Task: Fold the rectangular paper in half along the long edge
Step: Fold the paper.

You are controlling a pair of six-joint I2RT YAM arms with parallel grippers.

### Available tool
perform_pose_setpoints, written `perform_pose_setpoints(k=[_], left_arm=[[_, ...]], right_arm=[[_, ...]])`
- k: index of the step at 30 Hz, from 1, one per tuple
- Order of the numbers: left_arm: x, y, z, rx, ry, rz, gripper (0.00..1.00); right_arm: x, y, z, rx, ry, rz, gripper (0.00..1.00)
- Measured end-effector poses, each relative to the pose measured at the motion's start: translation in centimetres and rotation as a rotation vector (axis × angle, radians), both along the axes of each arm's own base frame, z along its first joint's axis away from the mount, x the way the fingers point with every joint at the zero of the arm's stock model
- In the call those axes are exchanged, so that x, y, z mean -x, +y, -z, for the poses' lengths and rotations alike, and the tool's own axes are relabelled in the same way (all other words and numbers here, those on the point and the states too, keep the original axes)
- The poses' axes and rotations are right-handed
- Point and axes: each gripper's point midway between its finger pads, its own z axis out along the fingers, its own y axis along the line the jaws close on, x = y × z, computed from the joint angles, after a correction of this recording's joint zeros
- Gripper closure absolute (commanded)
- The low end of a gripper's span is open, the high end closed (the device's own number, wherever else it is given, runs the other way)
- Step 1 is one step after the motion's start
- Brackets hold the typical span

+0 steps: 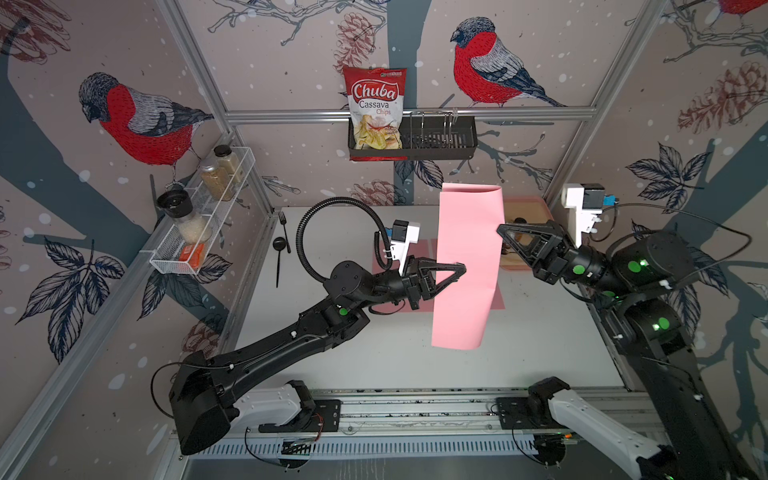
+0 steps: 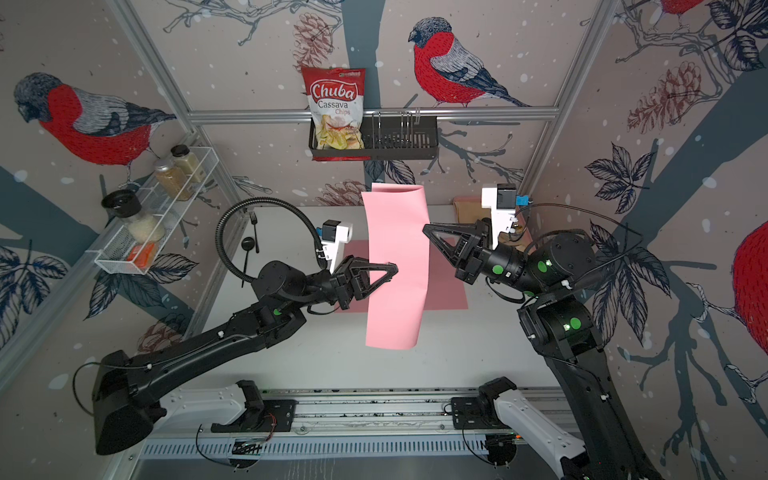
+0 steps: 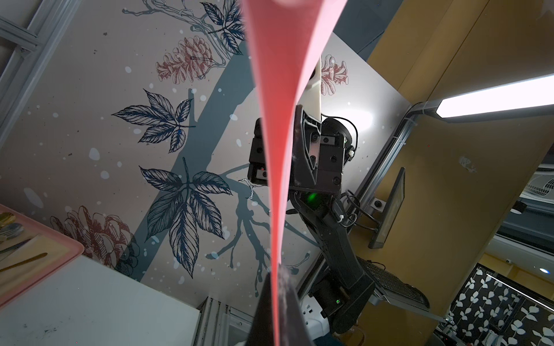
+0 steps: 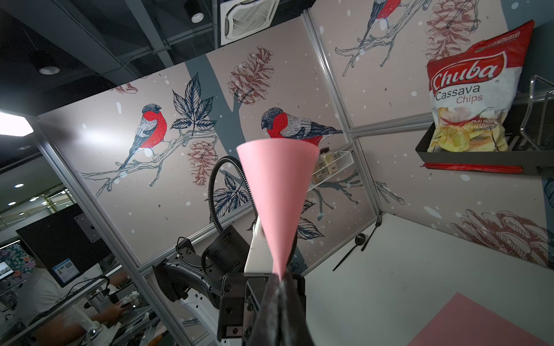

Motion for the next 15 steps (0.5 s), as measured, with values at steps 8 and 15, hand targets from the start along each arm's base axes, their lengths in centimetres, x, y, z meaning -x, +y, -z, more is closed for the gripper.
perform_pose_setpoints(k=[8, 15], left_arm=[[0.0, 0.0, 0.1, -0.001, 0.003, 0.002, 1.0], [0.0, 0.0, 0.2, -0.003, 0.008, 0.005, 1.0]], right_arm=[[-0.6, -0.3, -1.1, -0.01, -0.025, 0.016, 0.91], [-0.8, -0.4, -1.9, -0.03, -0.043, 0.013, 0.95]])
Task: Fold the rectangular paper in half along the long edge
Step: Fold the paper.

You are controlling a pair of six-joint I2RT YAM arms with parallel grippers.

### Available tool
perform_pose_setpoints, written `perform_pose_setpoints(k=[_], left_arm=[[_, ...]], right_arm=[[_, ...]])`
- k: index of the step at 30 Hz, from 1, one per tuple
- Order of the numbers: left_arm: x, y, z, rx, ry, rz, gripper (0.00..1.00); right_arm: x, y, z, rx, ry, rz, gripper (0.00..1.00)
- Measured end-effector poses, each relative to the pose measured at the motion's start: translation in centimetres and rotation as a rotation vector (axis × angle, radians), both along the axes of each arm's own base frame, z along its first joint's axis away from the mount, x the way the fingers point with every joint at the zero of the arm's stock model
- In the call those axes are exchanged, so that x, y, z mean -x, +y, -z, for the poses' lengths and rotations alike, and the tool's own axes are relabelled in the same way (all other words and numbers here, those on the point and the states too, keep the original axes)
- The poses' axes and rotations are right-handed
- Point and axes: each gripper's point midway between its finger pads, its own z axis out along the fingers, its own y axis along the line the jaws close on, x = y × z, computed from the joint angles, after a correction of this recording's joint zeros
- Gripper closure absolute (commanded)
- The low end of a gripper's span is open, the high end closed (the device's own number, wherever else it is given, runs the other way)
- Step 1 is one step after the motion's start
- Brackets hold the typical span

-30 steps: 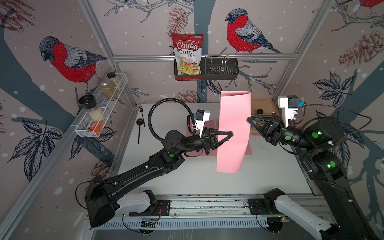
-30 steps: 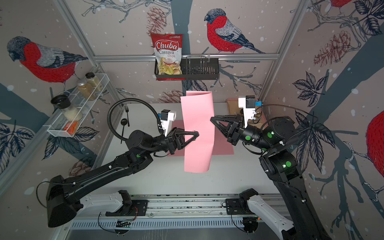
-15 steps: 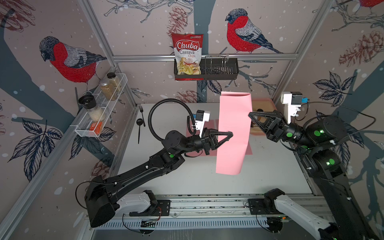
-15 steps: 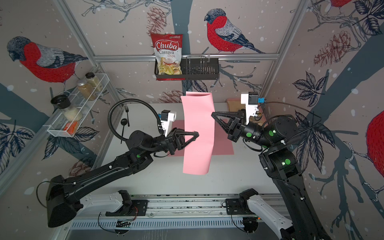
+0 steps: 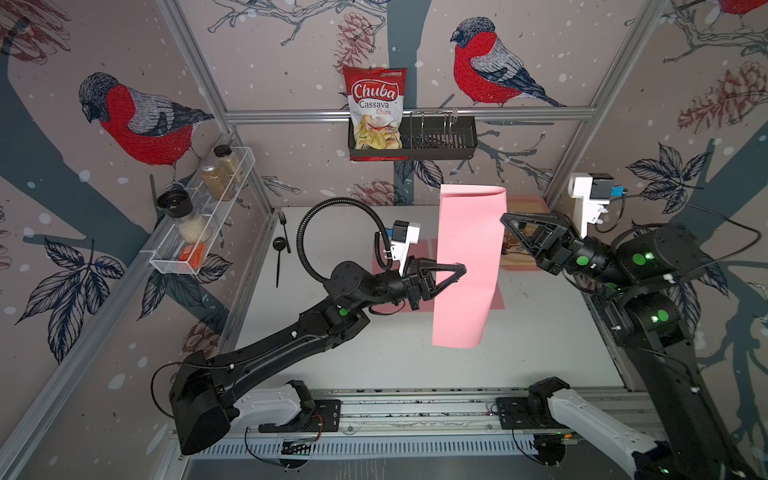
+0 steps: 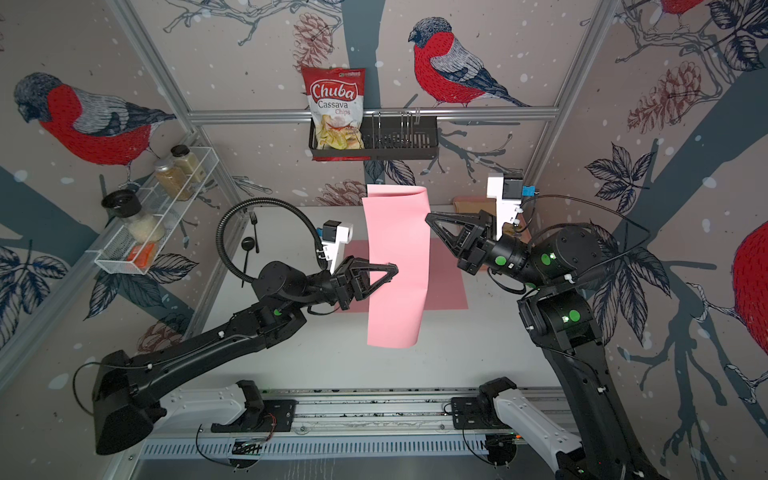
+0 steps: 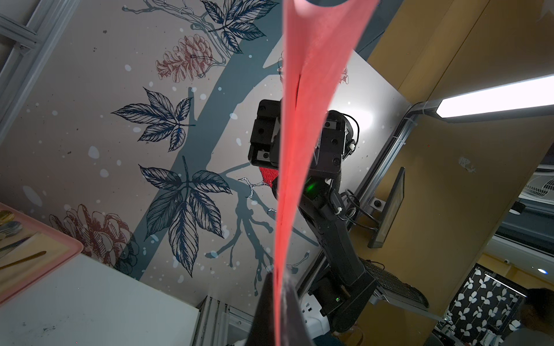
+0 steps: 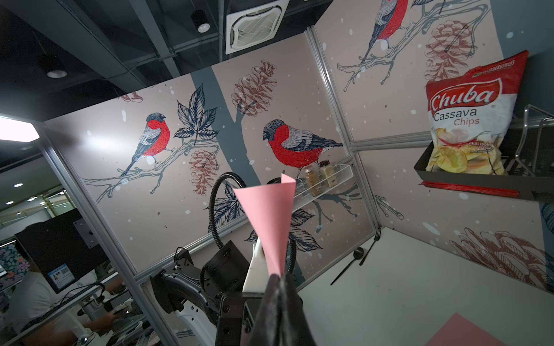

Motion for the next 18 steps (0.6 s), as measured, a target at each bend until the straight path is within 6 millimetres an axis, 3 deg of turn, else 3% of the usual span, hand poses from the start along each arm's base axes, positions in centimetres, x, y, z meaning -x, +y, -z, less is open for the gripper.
perform_pose_setpoints(k=[2, 5, 8, 12, 15, 18], left_arm=[[0.0, 0.0, 0.0, -0.001, 0.001, 0.0, 1.0], [0.0, 0.0, 0.0, 0.0, 0.001, 0.0, 1.0], [0.1, 0.0, 0.1, -0.001, 0.001, 0.002, 1.0], [0.1, -0.1, 0.1, -0.001, 0.001, 0.003, 1.0], [0.1, -0.1, 0.2, -0.003, 0.002, 0.005, 1.0], [0.1, -0.2, 0.3, -0.005, 0.004, 0.005, 1.0]], right_arm=[[-0.1, -0.1, -0.2, -0.005, -0.004, 0.004, 0.98], [0.0, -0.1, -0.3, -0.012, 0.002, -0.005, 0.87], [-0.1, -0.2, -0.9, -0.022, -0.02, 0.004, 0.96], [-0.2, -0.2, -1.1, -0.028, -0.025, 0.003, 0.87], [-0.3, -0.3, -1.5, -0.035, -0.042, 0.008, 0.94], [-0.3, -0.3, -1.7, -0.043, -0.034, 0.001, 0.84]])
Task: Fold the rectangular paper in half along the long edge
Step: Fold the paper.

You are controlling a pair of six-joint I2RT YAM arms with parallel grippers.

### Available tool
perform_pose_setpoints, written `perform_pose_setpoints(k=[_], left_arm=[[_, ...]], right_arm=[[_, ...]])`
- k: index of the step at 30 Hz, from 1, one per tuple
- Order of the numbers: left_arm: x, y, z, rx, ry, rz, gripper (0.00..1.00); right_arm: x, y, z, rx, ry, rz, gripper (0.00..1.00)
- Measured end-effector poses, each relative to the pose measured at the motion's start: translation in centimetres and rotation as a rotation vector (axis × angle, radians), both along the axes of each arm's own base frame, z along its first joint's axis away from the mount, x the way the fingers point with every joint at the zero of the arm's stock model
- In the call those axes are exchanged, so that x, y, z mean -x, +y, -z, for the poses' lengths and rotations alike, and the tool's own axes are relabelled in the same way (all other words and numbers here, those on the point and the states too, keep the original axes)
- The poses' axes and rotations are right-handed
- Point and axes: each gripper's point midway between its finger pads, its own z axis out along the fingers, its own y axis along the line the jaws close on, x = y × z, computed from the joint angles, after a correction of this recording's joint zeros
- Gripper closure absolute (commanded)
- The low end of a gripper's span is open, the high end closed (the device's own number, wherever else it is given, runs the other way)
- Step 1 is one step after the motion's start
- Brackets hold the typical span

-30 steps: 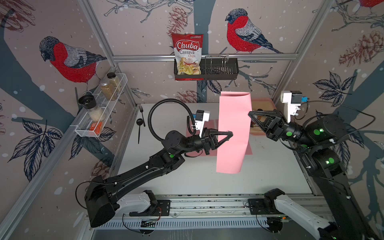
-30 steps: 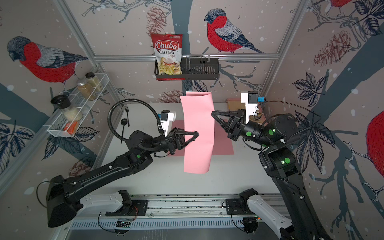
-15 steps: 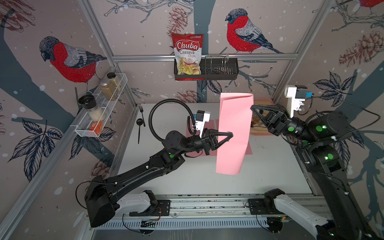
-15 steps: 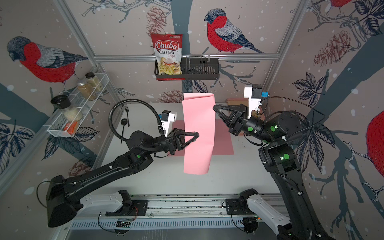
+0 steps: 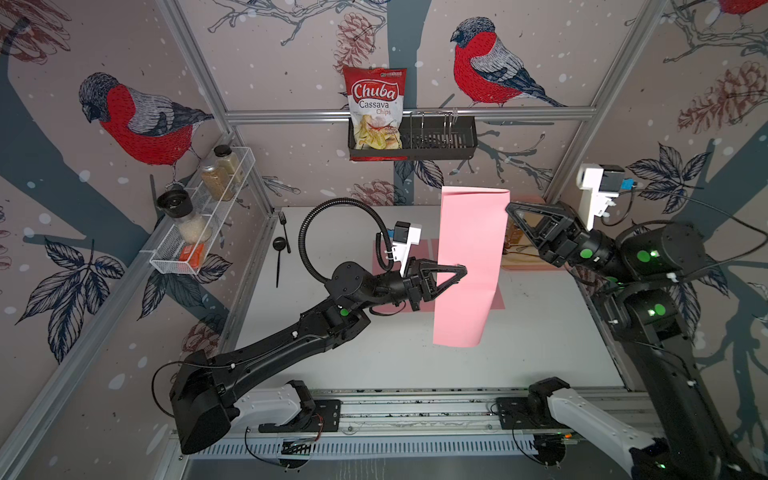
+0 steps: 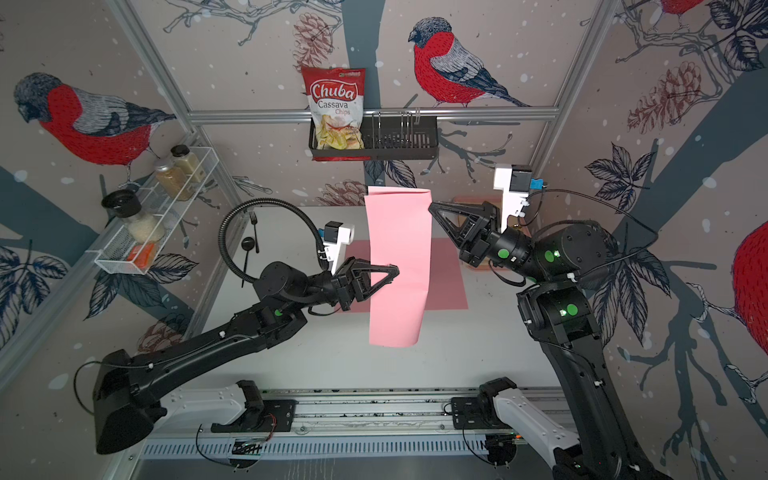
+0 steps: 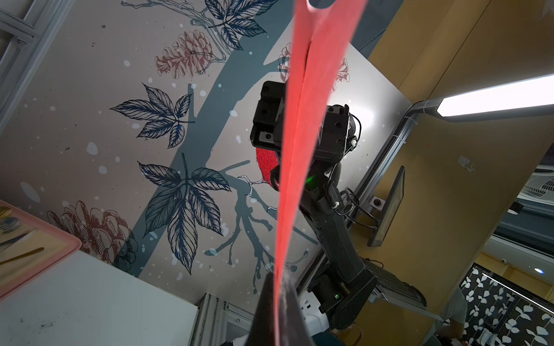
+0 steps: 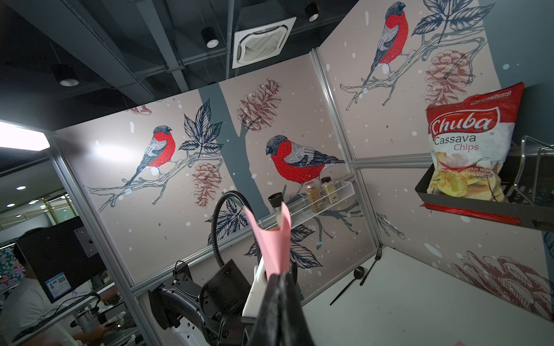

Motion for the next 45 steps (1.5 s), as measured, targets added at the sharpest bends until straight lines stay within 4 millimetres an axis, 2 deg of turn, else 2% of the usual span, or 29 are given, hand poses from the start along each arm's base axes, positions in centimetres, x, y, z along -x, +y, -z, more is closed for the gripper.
perform_pose_setpoints(k=[1, 3, 5, 6, 8, 10, 12, 14, 17, 18, 20, 23, 24, 25, 26, 28, 30, 36, 42, 45], left_arm=[[0.0, 0.0, 0.0, -0.001, 0.0, 0.002, 1.0], [0.0, -0.1, 0.1, -0.003, 0.002, 0.003, 1.0], [0.0, -0.1, 0.2, -0.004, 0.003, 0.003, 1.0], [0.0, -0.2, 0.2, -0.004, 0.003, 0.003, 1.0], [0.0, -0.2, 0.2, -0.004, 0.004, 0.003, 1.0], [0.1, -0.2, 0.2, -0.005, 0.004, 0.006, 1.0], [0.2, -0.3, 0.2, -0.005, 0.004, 0.009, 1.0], [0.2, -0.3, 0.2, -0.005, 0.004, 0.01, 1.0], [0.2, -0.3, 0.2, -0.004, 0.005, 0.009, 1.0], [0.2, -0.3, 0.2, -0.005, 0.005, 0.009, 1.0], [0.3, -0.3, 0.2, -0.005, 0.005, 0.011, 1.0], [0.3, -0.3, 0.2, -0.005, 0.005, 0.012, 1.0], [0.3, -0.3, 0.2, -0.005, 0.005, 0.012, 1.0], [0.3, -0.3, 0.2, -0.005, 0.005, 0.012, 1.0], [0.3, -0.3, 0.2, -0.005, 0.005, 0.012, 1.0], [0.4, -0.3, 0.1, -0.003, 0.004, 0.013, 1.0], [0.5, -0.2, 0.0, -0.001, 0.002, 0.013, 1.0], [0.7, 0.0, -1.0, 0.017, -0.01, 0.013, 1.0], [0.7, 0.2, -1.6, 0.028, -0.017, 0.011, 1.0], [0.6, 0.1, -2.2, 0.034, -0.02, 0.009, 1.0]], right_arm=[[-0.1, 0.0, -0.1, -0.001, -0.004, 0.0, 0.85], [-0.2, 0.0, -0.4, -0.007, -0.012, 0.001, 0.94], [-0.3, 0.1, -0.4, -0.01, -0.011, -0.001, 0.98], [-0.3, 0.1, -0.5, -0.011, -0.014, -0.003, 0.97], [-0.1, 0.1, -0.6, -0.011, -0.022, -0.011, 0.87], [-0.1, 0.1, -0.9, -0.017, -0.019, -0.016, 0.86], [-0.3, 0.1, -1.0, -0.021, -0.023, -0.01, 0.95], [-0.3, 0.1, -1.1, -0.023, -0.021, -0.011, 0.98], [-0.5, 0.2, -1.2, -0.024, -0.026, -0.013, 0.86], [-0.6, 0.2, -1.3, -0.025, -0.029, -0.01, 0.86], [-0.6, 0.2, -1.6, -0.029, -0.04, -0.008, 0.98], [-0.6, 0.2, -1.8, -0.033, -0.04, -0.014, 1.0], [-0.7, 0.2, -1.8, -0.032, -0.043, -0.012, 0.98], [-0.7, 0.2, -1.8, -0.032, -0.043, -0.012, 0.89], [-0.7, 0.2, -1.7, -0.031, -0.04, -0.012, 0.72], [-0.6, 0.2, -1.8, -0.03, -0.039, -0.012, 0.5], [-0.3, 0.0, -1.7, -0.025, -0.041, -0.002, 0.4], [0.7, -1.3, -0.6, 0.013, -0.031, 0.076, 0.33], [1.4, -1.5, 3.2, 0.064, 0.058, 0.072, 0.33], [2.5, -1.3, 4.5, 0.072, 0.107, 0.023, 0.33]])
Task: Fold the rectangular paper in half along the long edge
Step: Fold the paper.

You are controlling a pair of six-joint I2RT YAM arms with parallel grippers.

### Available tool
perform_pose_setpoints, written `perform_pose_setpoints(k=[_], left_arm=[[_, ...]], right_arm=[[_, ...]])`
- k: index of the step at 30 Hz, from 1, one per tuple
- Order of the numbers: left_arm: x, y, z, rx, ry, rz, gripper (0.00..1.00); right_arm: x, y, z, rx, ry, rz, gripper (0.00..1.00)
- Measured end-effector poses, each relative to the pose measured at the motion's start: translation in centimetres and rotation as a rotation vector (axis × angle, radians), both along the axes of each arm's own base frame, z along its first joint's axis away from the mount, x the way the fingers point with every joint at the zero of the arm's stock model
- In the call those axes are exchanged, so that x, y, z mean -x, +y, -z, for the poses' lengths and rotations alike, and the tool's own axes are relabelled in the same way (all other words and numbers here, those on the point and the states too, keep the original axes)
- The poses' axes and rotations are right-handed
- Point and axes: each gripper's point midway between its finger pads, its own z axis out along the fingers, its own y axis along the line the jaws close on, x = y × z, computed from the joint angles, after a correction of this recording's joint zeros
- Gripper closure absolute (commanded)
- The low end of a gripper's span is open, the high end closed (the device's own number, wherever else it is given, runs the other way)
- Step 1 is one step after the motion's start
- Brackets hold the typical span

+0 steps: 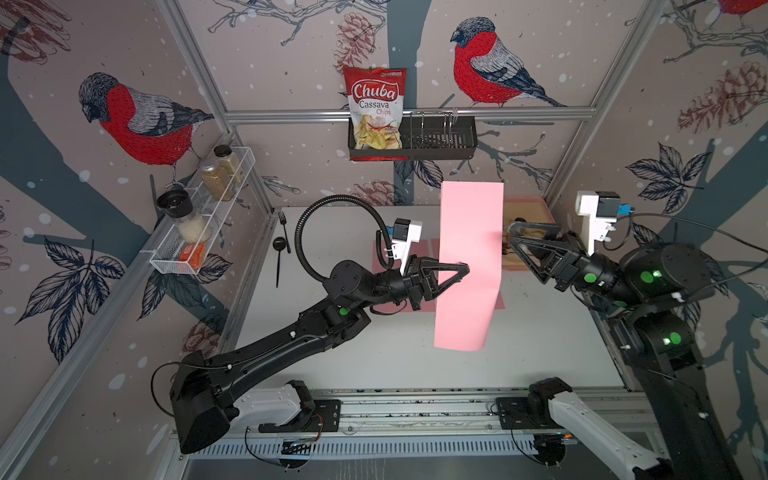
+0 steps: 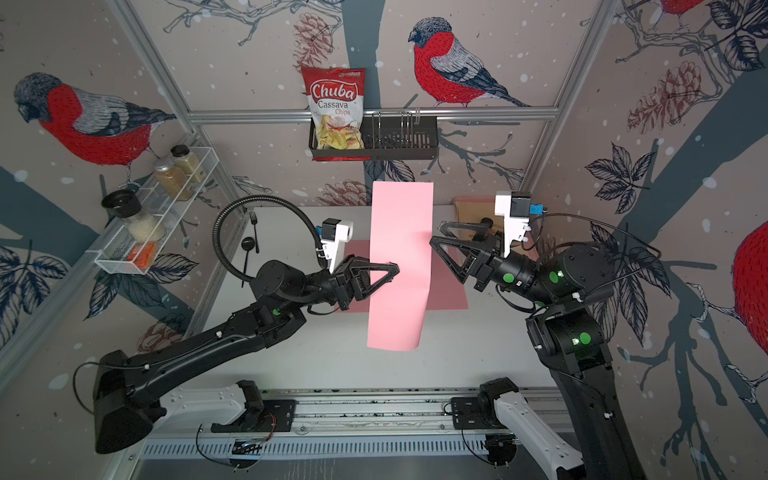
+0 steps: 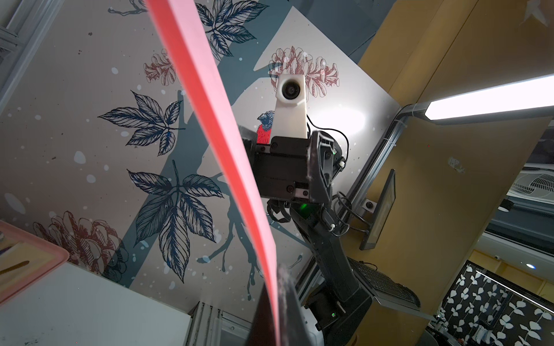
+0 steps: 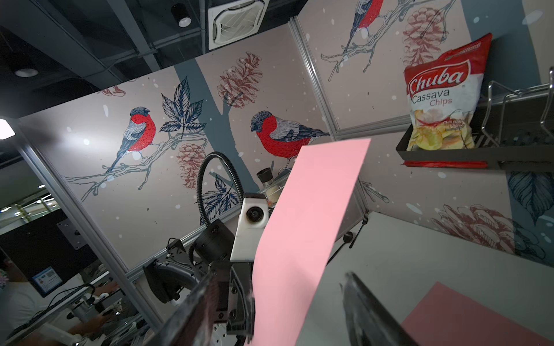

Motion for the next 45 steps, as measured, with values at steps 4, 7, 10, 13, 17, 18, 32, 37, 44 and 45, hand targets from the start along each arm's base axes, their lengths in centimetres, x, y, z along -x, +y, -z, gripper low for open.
perform_pose_setpoints(k=[4, 7, 10, 13, 17, 18, 32, 37, 44, 45], left_arm=[[-0.1, 0.0, -0.8, 0.019, -0.01, -0.002, 1.0], [-0.2, -0.2, -0.8, 0.017, 0.001, 0.002, 1.0], [-0.4, -0.4, -1.0, 0.02, 0.009, 0.004, 1.0], [-0.5, -0.5, -1.0, 0.022, 0.017, 0.004, 1.0], [-0.4, -0.6, -1.4, 0.029, 0.028, 0.011, 1.0], [-0.3, -0.5, -1.5, 0.032, 0.026, 0.011, 1.0], [-0.7, -1.0, -1.7, 0.032, 0.028, 0.009, 1.0], [-0.7, -1.1, -1.7, 0.031, 0.028, 0.01, 1.0], [-0.7, -1.1, -1.8, 0.032, 0.025, 0.009, 1.0], [-0.7, -1.1, -1.8, 0.032, 0.025, 0.008, 1.0]], right_arm=[[2.0, -0.3, -0.2, -0.007, -0.012, -0.035, 0.33], [2.7, -0.3, 0.0, -0.005, -0.012, -0.051, 0.33], [2.3, -0.2, 1.4, 0.0, 0.046, -0.058, 0.34], [2.2, -0.1, 2.4, 0.007, 0.074, -0.061, 0.34], [2.1, -0.1, 3.7, 0.017, 0.108, -0.062, 0.4], [2.1, 0.0, 4.0, 0.019, 0.115, -0.061, 0.43], [3.0, 0.2, 4.8, 0.039, 0.141, -0.108, 0.85], [3.1, 0.2, 5.1, 0.045, 0.154, -0.109, 0.96], [3.1, 0.3, 6.1, 0.067, 0.179, -0.112, 0.94], [3.1, 0.3, 6.2, 0.07, 0.184, -0.114, 0.97]])
